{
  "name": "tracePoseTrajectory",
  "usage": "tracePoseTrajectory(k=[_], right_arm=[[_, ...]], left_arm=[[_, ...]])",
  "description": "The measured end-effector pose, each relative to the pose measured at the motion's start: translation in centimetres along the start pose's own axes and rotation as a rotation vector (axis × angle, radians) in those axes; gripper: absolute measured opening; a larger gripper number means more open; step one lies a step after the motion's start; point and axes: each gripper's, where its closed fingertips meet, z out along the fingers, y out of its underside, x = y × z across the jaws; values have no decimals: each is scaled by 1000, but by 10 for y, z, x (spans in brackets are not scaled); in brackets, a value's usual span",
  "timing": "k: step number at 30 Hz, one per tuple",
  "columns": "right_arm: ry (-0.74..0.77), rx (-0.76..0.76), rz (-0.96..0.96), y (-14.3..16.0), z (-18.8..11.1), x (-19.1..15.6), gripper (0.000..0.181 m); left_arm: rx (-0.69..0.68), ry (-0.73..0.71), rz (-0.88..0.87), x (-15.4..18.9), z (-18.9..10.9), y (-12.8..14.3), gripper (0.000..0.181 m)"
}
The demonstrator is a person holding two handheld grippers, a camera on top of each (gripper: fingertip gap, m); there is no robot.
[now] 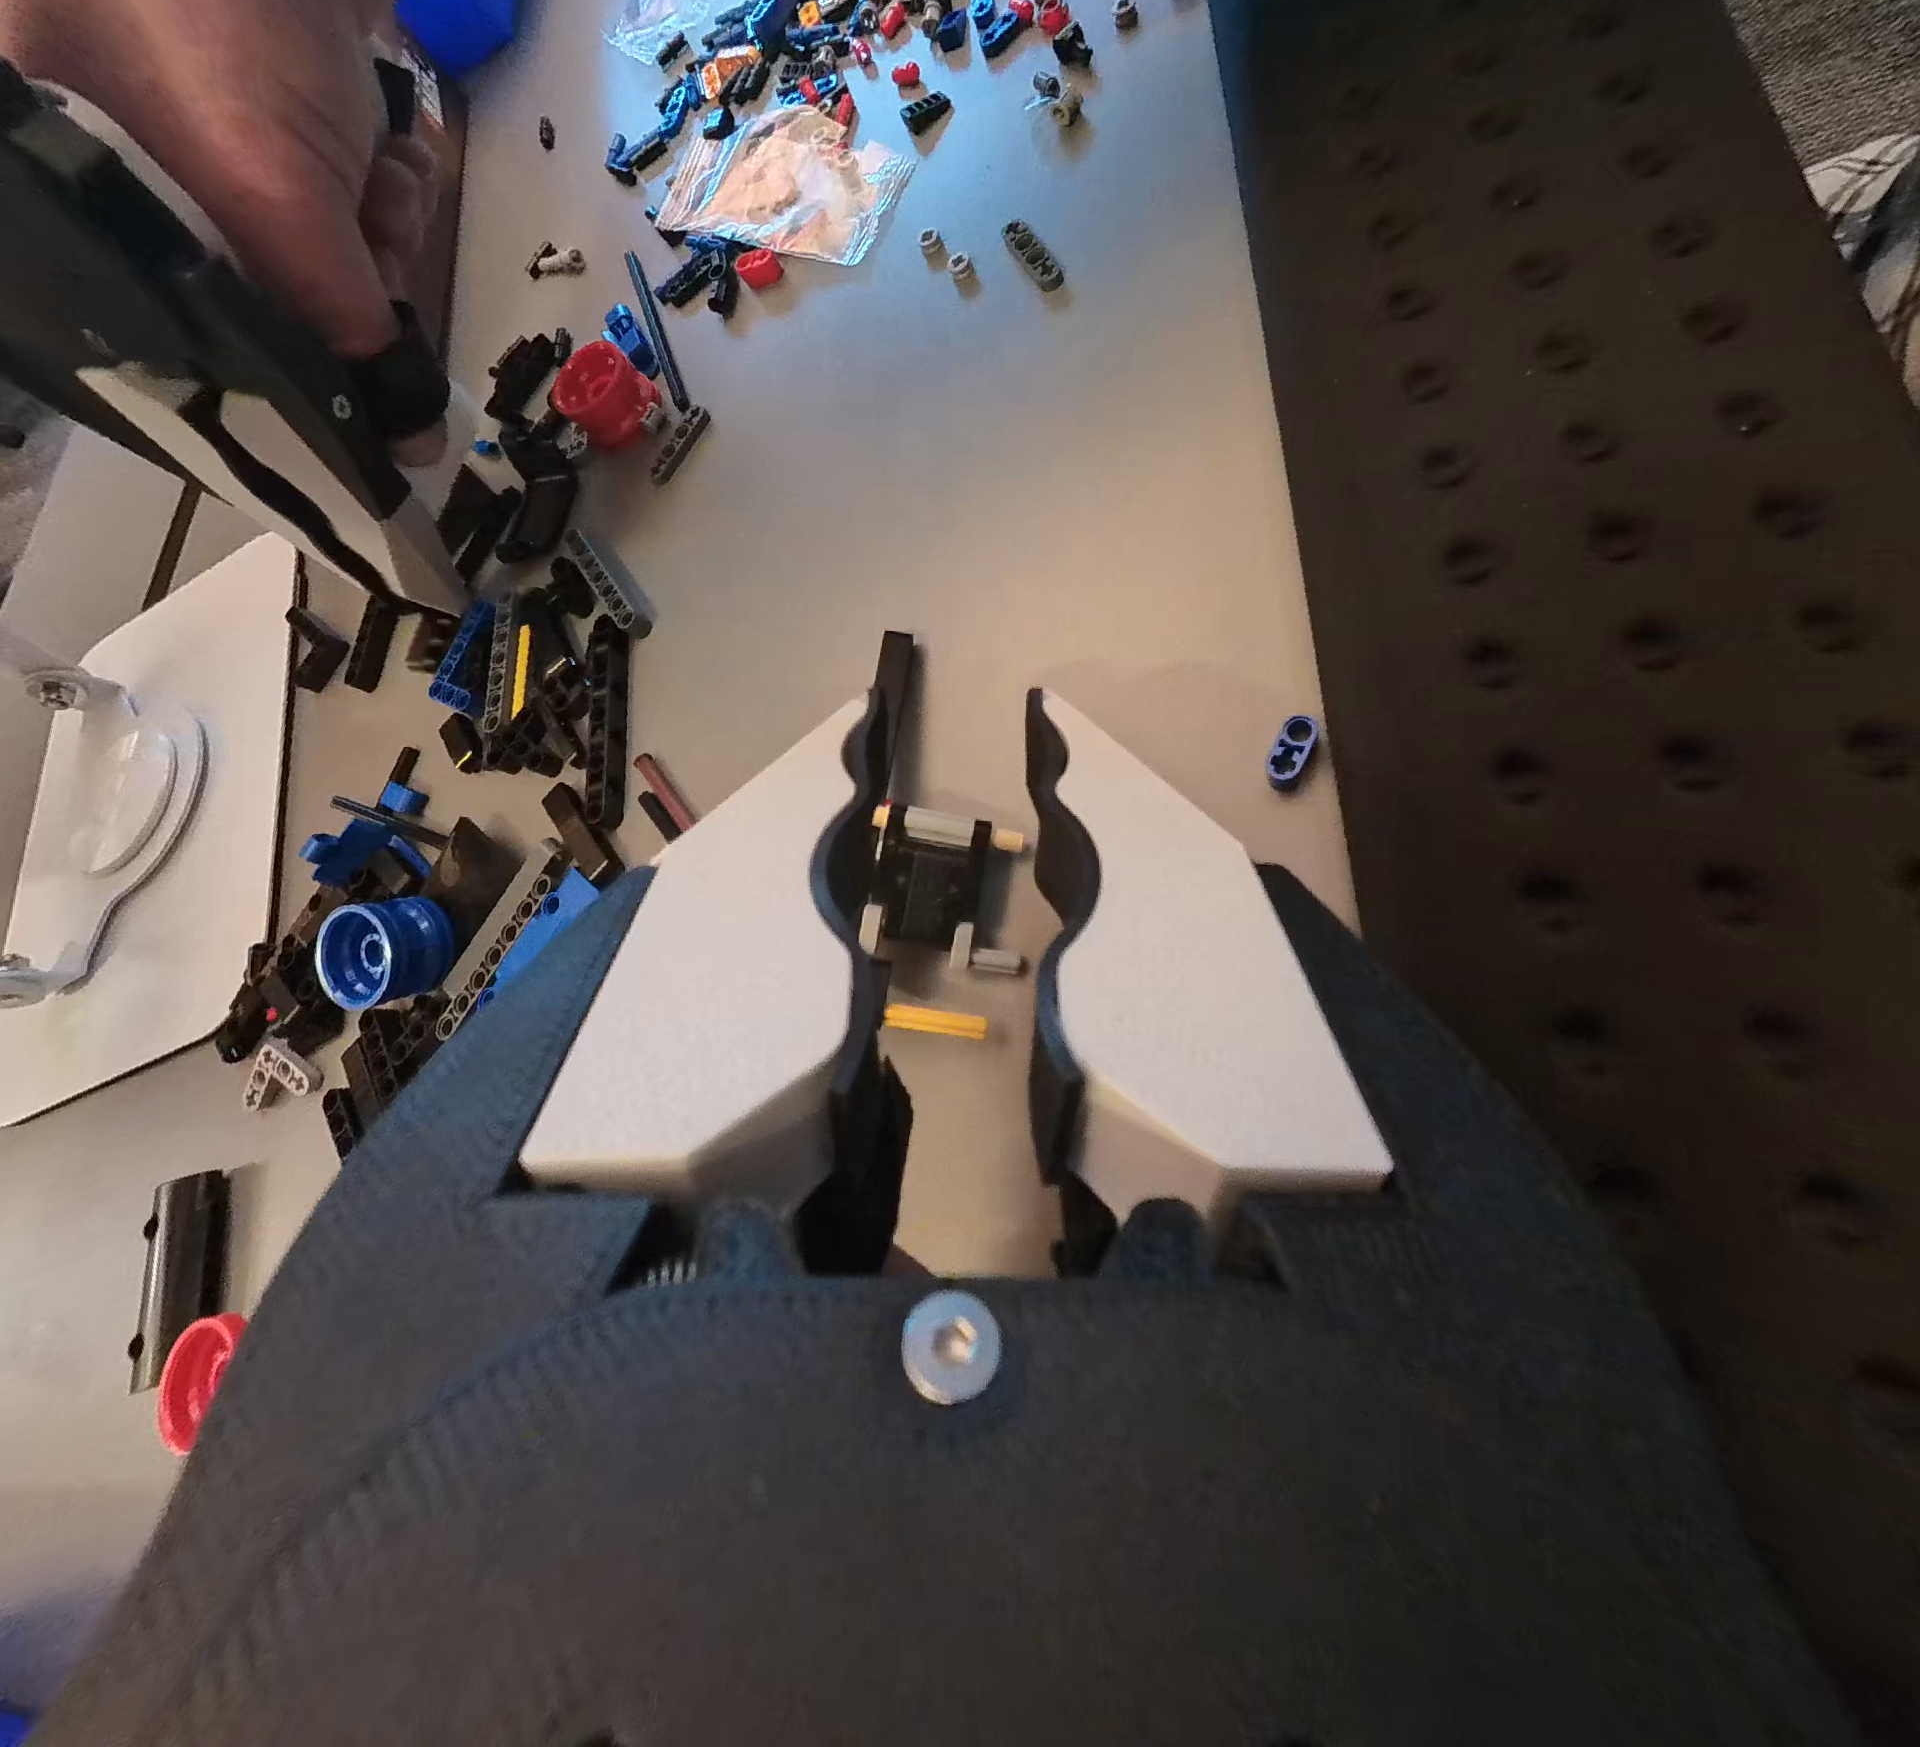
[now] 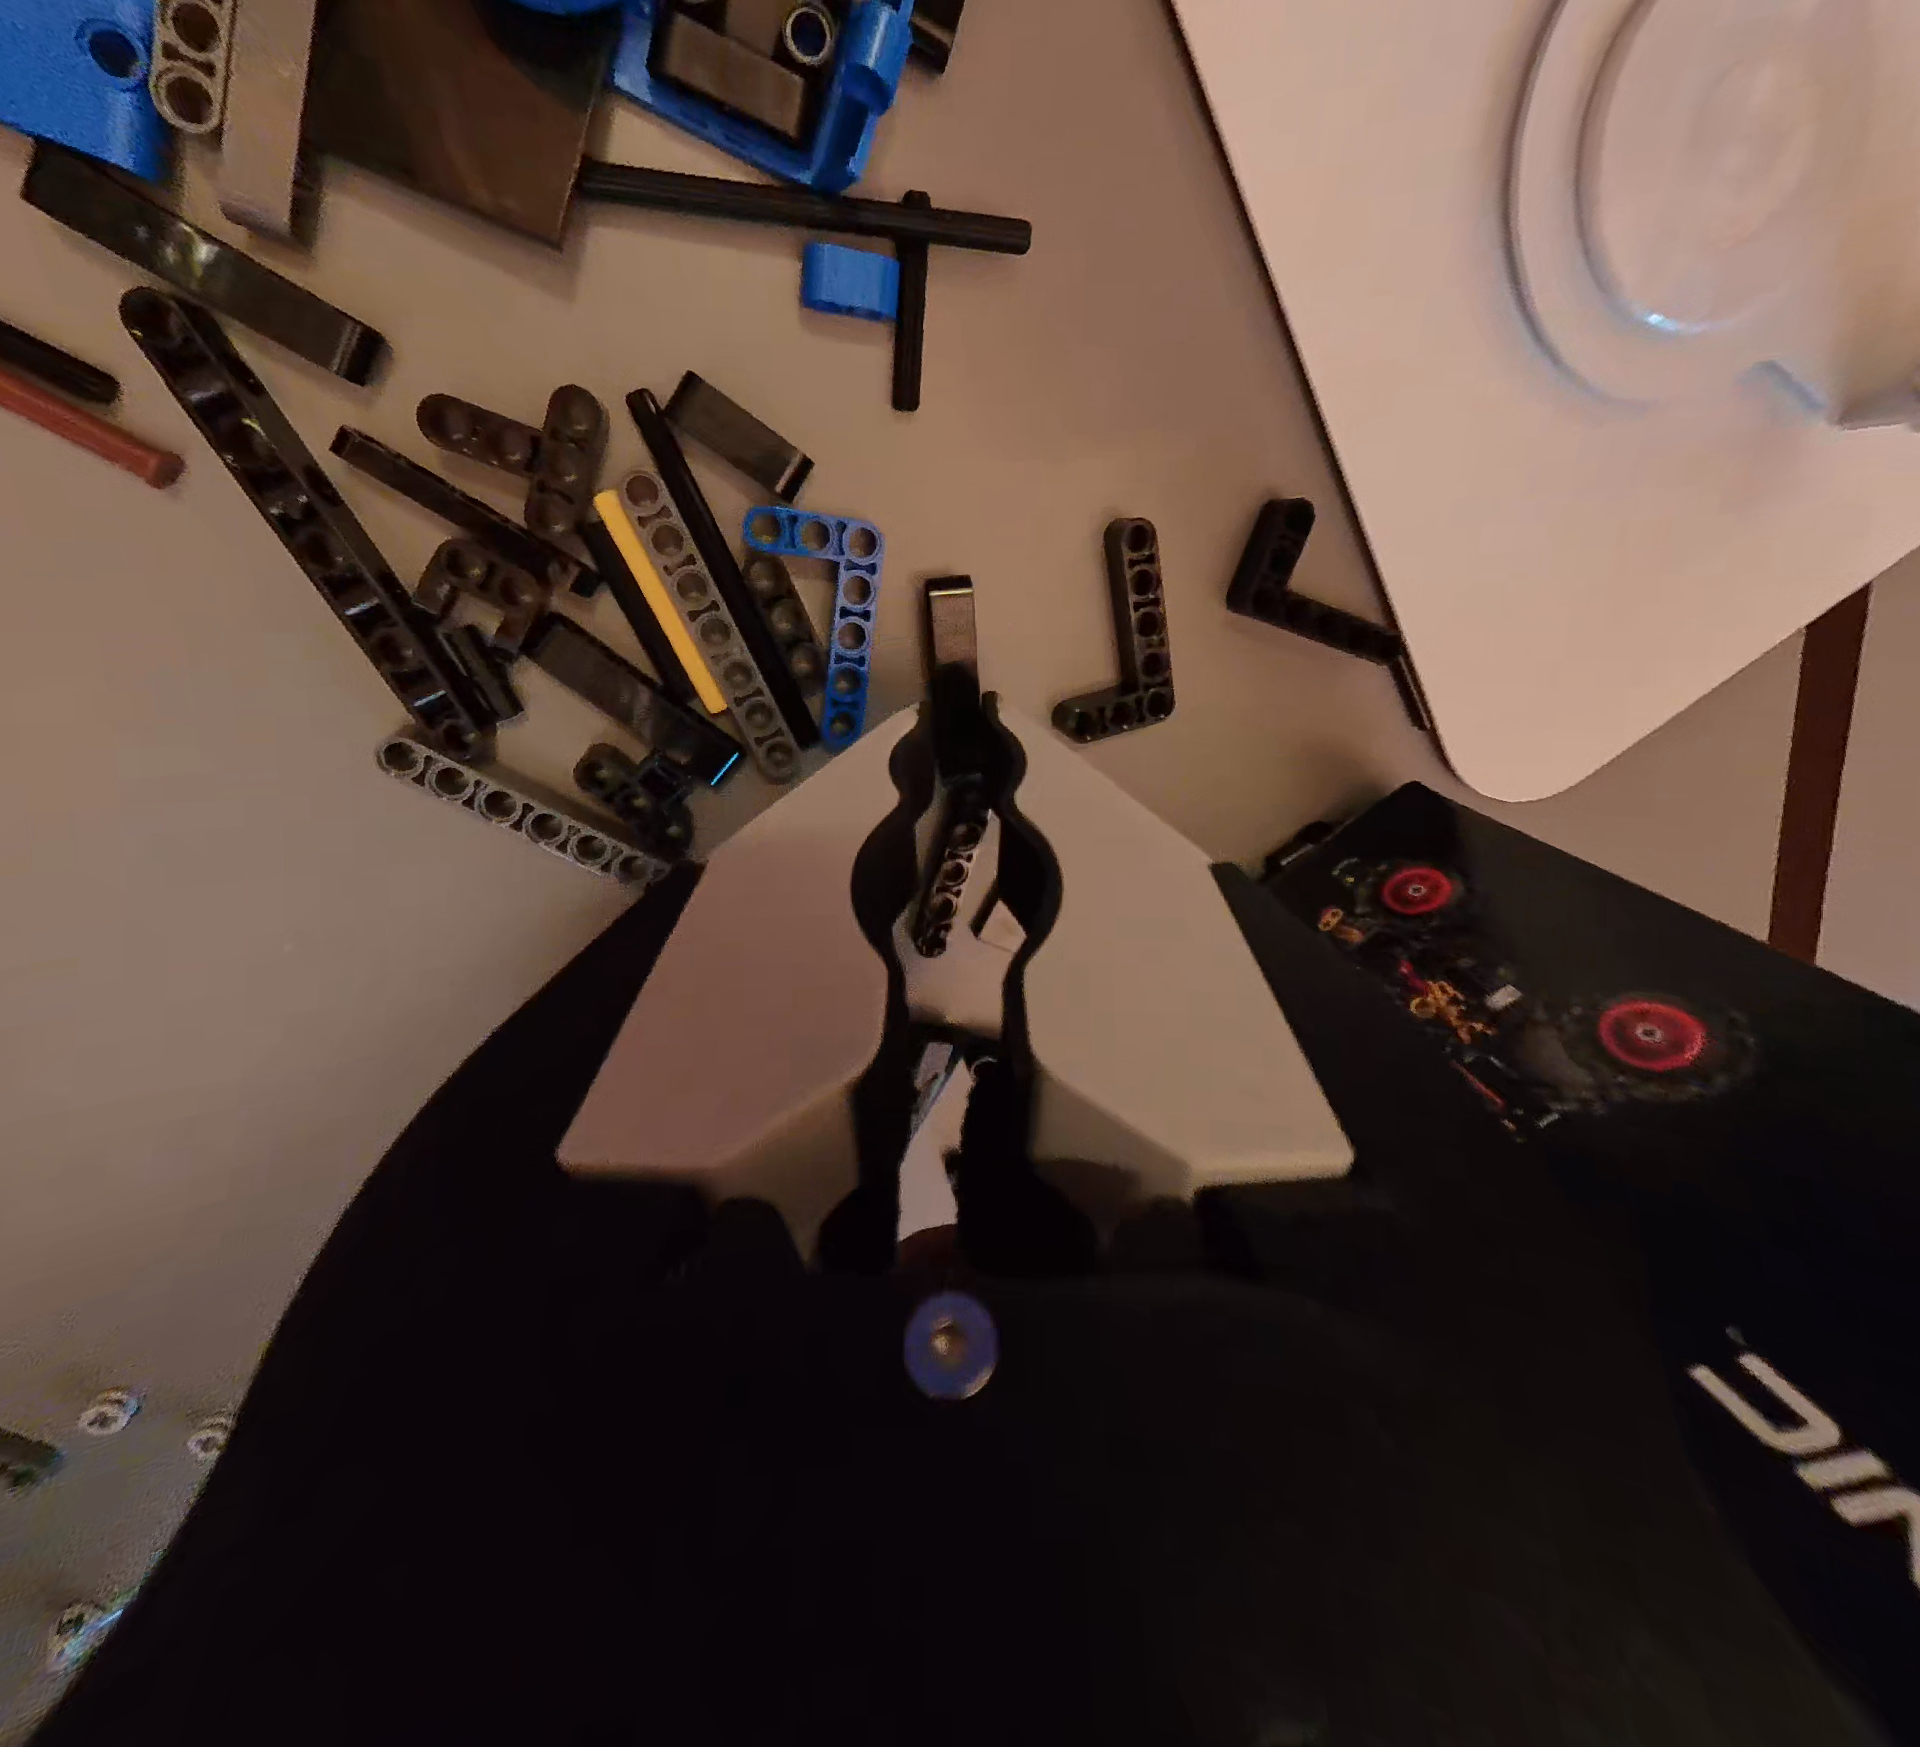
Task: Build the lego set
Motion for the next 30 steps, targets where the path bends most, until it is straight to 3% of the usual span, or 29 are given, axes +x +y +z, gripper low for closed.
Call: tracePoseTrajectory(k=[7, 11, 15, 23, 25, 28, 30], right_arm=[[-50, 166, 38, -13, -30, -14, 7], [-125, 303, 58, -23, -60, -35, 7], [-218, 421, 50, -33, -90, -64, 7], [-380, 512, -52, -46, -116, -135, 7], [-441, 528, -81, -50, -118, -154, 7], [-509, 556, -100, -56, -121, -172, 7], [-521, 555, -98, -56, -120, -175, 7]], left_arm=[[10, -19, 3, -3, -1, -2, 25], [34, -148, -13, -27, -7, -7, 26], [90, -299, -52, -57, -20, -13, 28], [67, -400, 18, -67, -16, -17, 39], [66, -415, 60, -66, -13, -21, 35], [57, -422, 126, -61, -10, -25, 15], [47, -420, 144, -60, -9, -24, 16]])
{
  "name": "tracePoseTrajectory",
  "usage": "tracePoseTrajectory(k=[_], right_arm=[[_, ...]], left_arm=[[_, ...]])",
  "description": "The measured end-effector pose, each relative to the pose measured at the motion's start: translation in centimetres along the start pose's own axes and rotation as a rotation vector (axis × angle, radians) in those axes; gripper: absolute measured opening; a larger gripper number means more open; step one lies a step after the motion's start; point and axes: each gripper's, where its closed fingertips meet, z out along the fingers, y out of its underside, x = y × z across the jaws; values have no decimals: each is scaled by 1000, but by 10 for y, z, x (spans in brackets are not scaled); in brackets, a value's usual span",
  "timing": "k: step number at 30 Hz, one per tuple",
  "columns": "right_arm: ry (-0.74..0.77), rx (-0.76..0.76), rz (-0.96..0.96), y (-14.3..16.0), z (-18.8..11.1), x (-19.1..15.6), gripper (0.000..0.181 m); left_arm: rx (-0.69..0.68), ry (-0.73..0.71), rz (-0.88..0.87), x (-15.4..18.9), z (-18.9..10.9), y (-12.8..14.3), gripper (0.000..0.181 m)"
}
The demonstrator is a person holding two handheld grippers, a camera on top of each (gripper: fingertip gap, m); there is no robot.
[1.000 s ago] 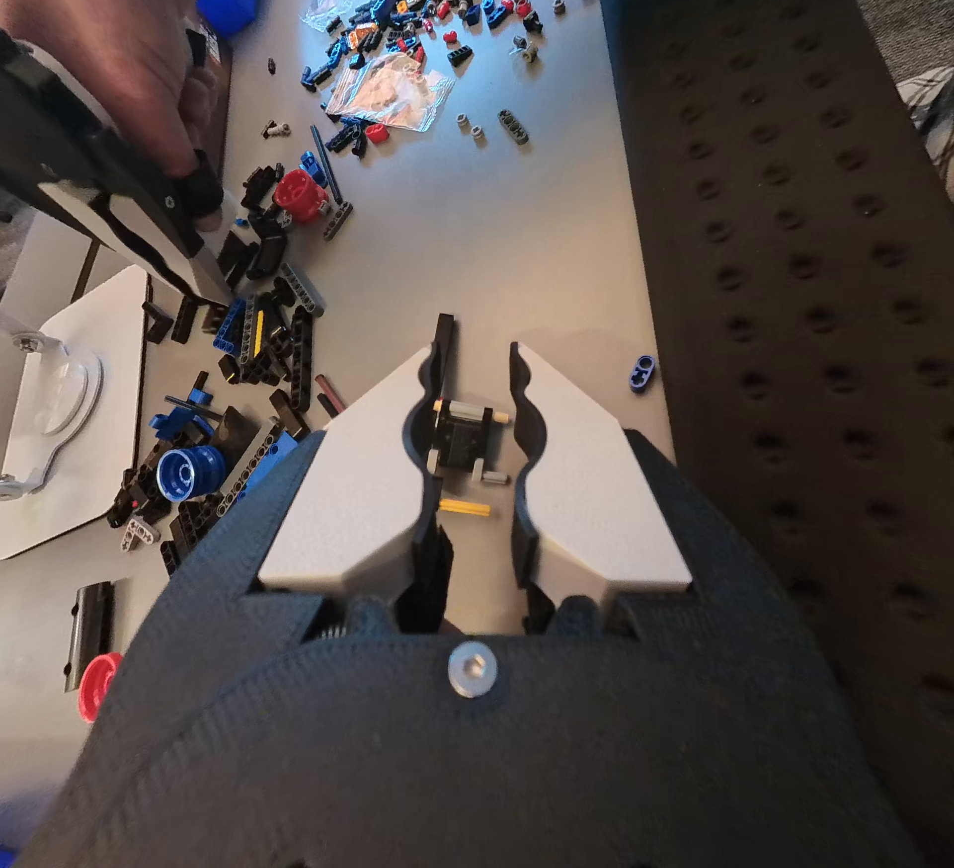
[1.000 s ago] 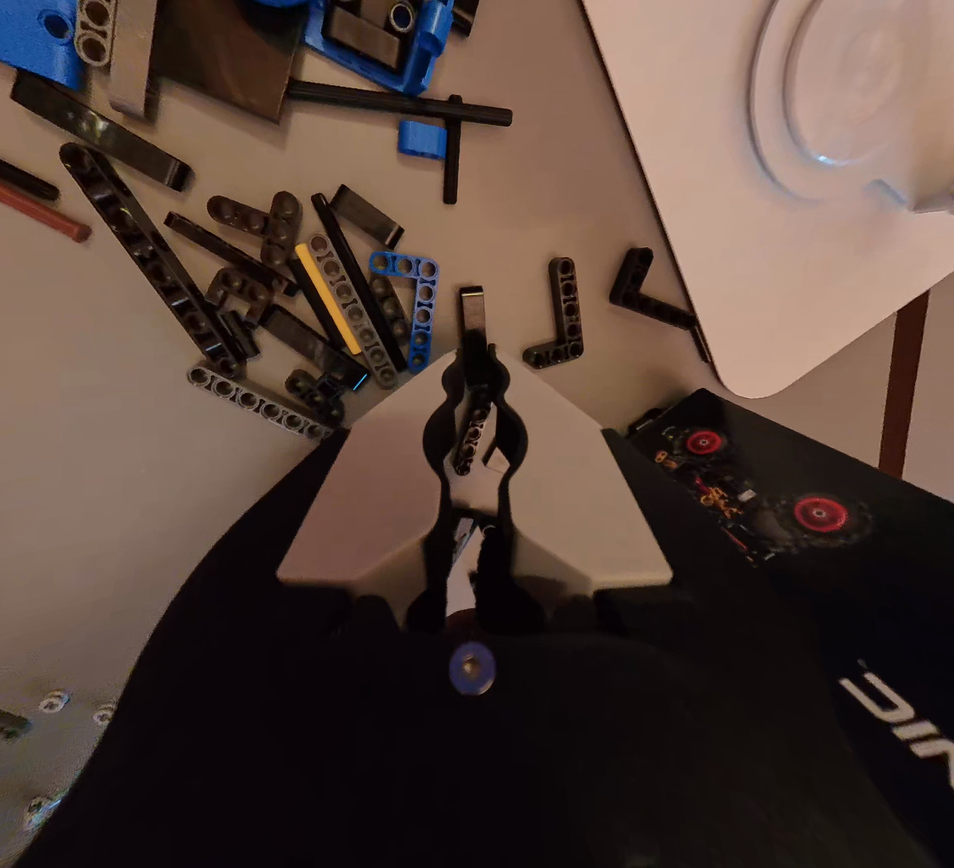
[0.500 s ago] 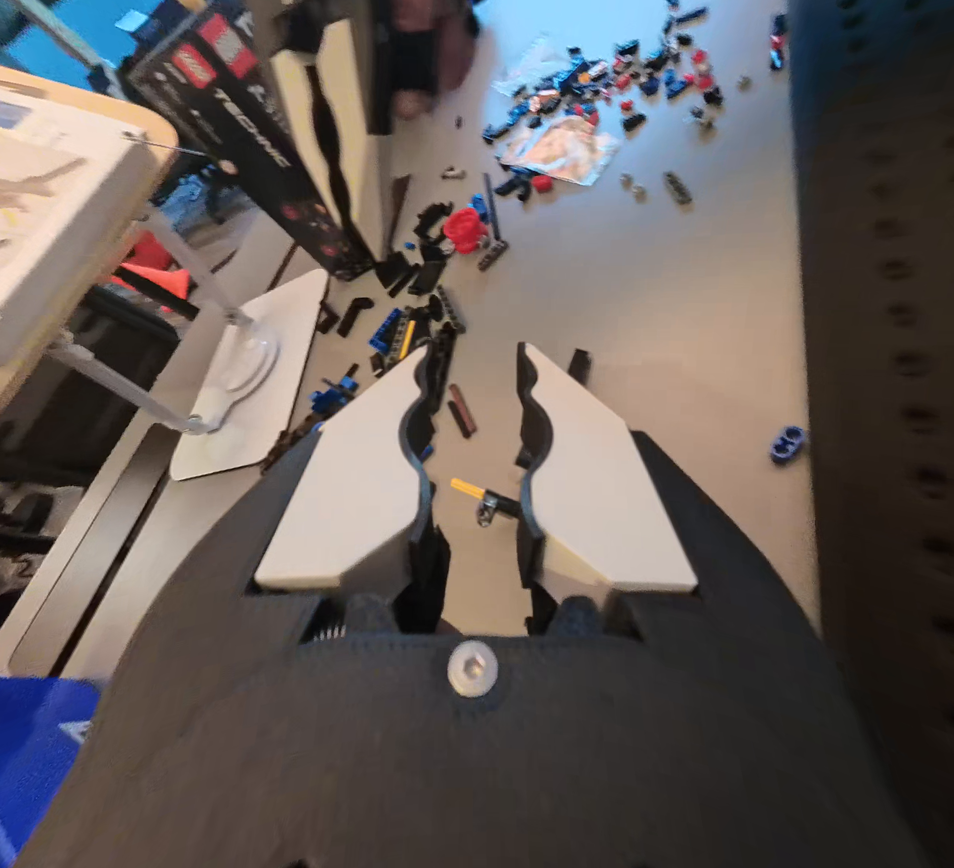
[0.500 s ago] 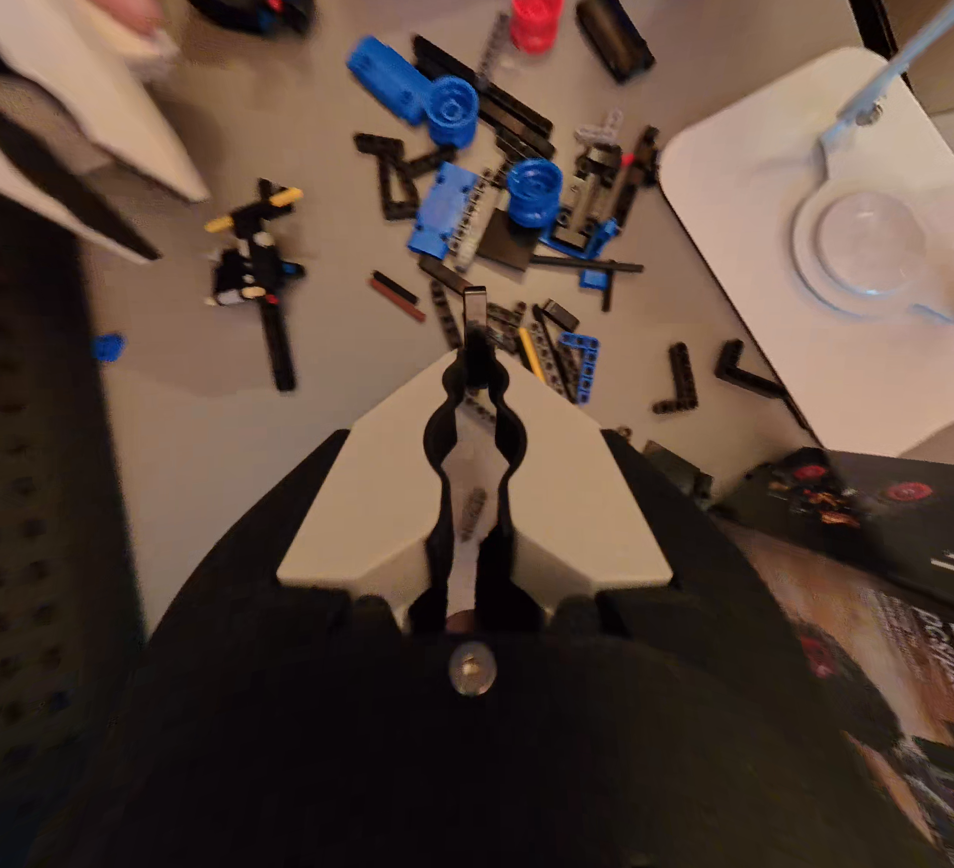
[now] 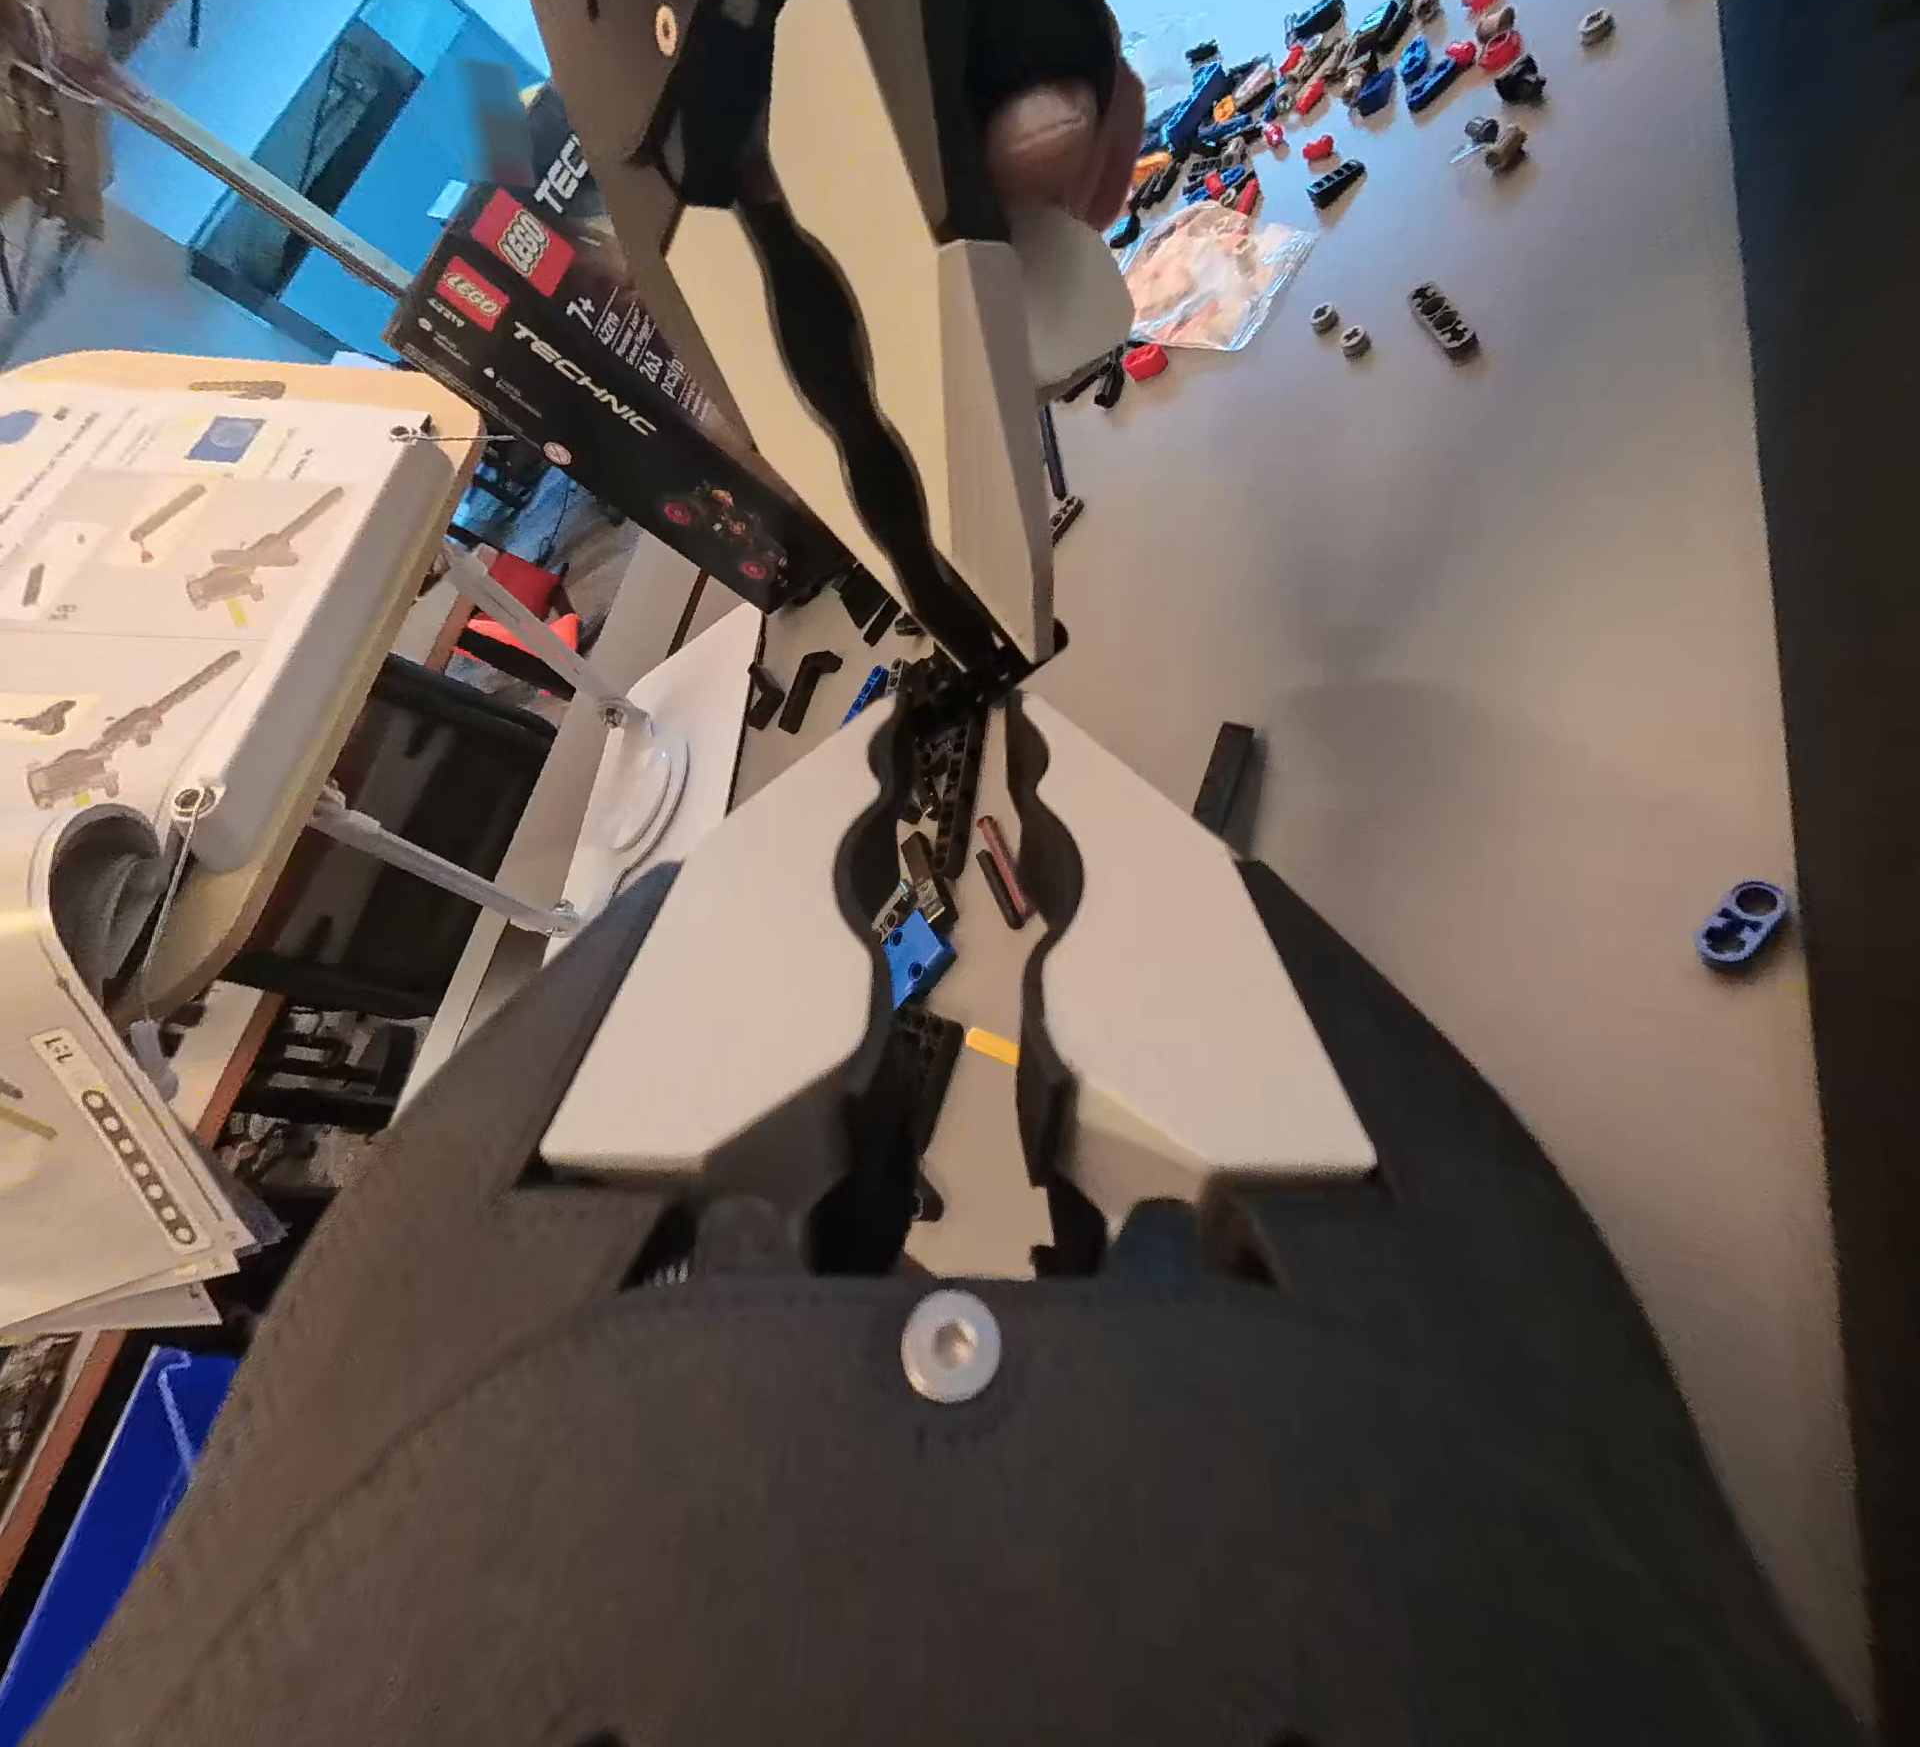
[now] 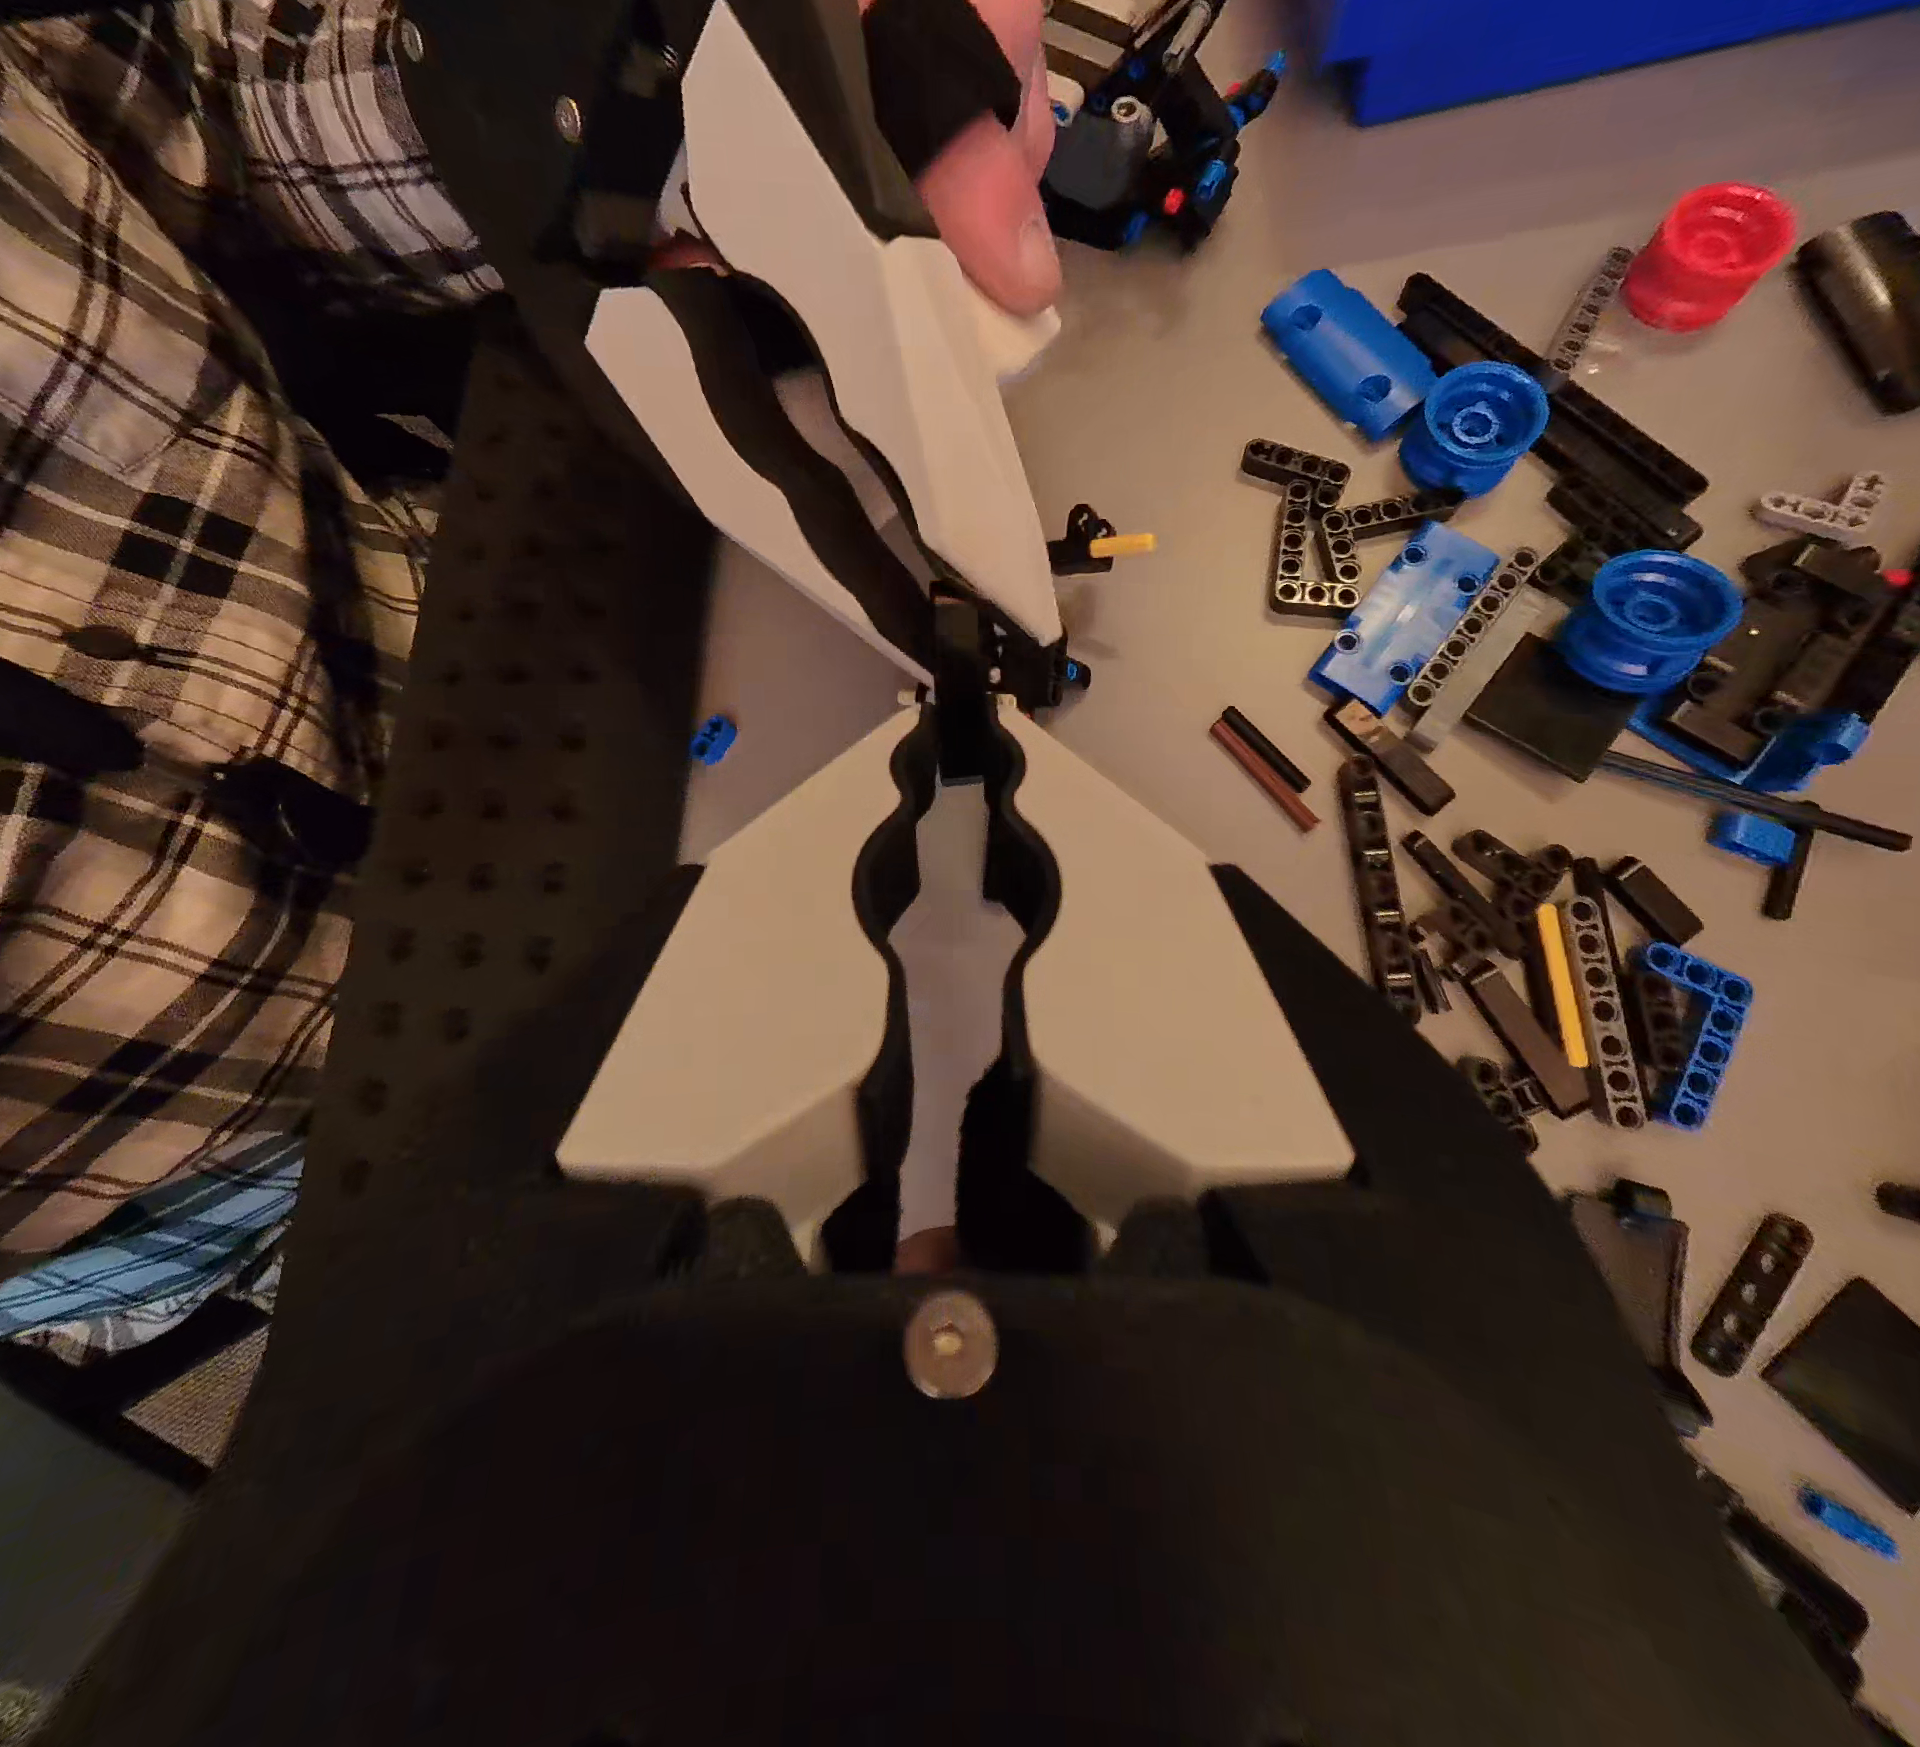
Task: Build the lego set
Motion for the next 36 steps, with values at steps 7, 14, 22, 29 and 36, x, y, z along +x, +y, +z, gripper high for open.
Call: tracePoseTrajectory(k=[7, 14, 22, 29, 36], right_arm=[[-27, 53, 44, 0, -4, -2, 7], [5, 97, 41, -4, -4, 4, 7], [186, 106, -151, -13, -7, 12, 16], [377, -31, -350, -11, -3, 22, 5], [423, -9, -382, -19, -8, 24, 0]], left_arm=[[-3, 38, -40, 3, 0, 2, 8], [-27, 58, -124, -1, 0, 10, 8], [-49, 50, -251, -11, 0, 20, 7], [-58, 60, -297, -12, 1, 24, 7], [-31, 48, -325, -17, -1, 22, 7]])
